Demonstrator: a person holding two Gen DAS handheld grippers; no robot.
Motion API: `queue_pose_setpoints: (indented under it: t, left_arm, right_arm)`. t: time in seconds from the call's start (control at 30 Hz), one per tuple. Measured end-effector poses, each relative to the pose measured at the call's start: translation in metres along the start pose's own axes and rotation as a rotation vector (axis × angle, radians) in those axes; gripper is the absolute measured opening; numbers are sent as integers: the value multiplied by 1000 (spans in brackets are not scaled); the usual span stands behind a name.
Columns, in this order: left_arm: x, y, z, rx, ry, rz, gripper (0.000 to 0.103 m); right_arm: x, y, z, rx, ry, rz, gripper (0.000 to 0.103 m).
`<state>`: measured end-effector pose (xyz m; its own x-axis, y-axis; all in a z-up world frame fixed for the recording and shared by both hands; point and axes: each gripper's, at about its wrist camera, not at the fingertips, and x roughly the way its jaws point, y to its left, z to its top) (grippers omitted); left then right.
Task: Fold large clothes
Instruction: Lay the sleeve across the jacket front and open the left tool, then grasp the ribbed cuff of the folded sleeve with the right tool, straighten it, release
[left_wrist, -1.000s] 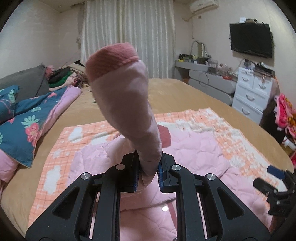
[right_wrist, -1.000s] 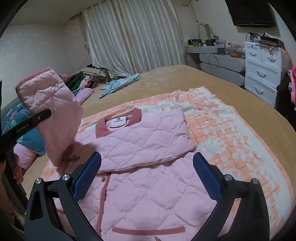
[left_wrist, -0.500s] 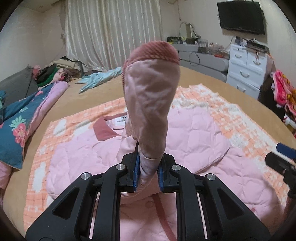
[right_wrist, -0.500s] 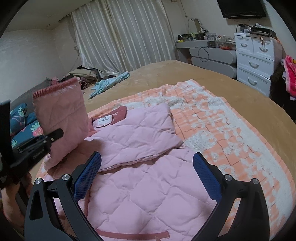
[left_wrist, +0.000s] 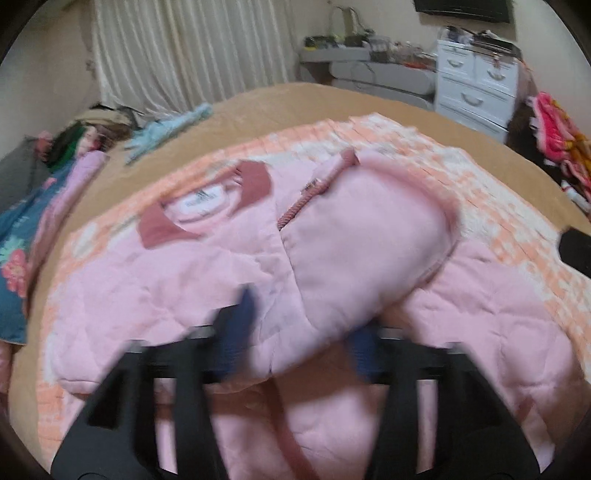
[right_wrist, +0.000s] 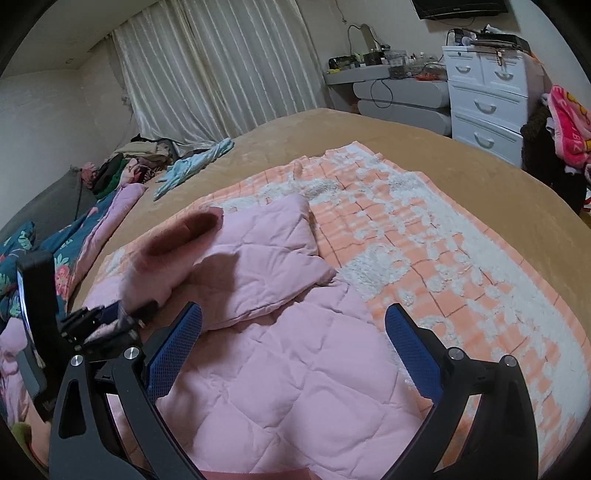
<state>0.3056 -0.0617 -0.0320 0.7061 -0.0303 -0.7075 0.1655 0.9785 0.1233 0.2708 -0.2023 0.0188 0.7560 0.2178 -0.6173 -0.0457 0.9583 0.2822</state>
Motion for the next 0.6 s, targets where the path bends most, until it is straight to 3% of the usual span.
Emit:
queue_pose_setpoints:
  t: [0.1, 0.2, 0.33, 0.6]
  left_arm:
    - [0, -6, -8, 48, 32, -18, 65]
    - [-9, -1, -20, 46, 51, -109, 79]
    - [-23, 32, -31, -42, 69, -161, 85]
    - [-46, 135, -35, -235, 35, -20, 91]
  right_arm:
    - [4, 0, 0, 1, 9, -6, 99]
    - [10, 2, 1, 2, 24, 7, 99]
    - [21, 16, 1, -19, 59, 51, 99]
    - [78, 57, -10, -2, 246, 204, 98]
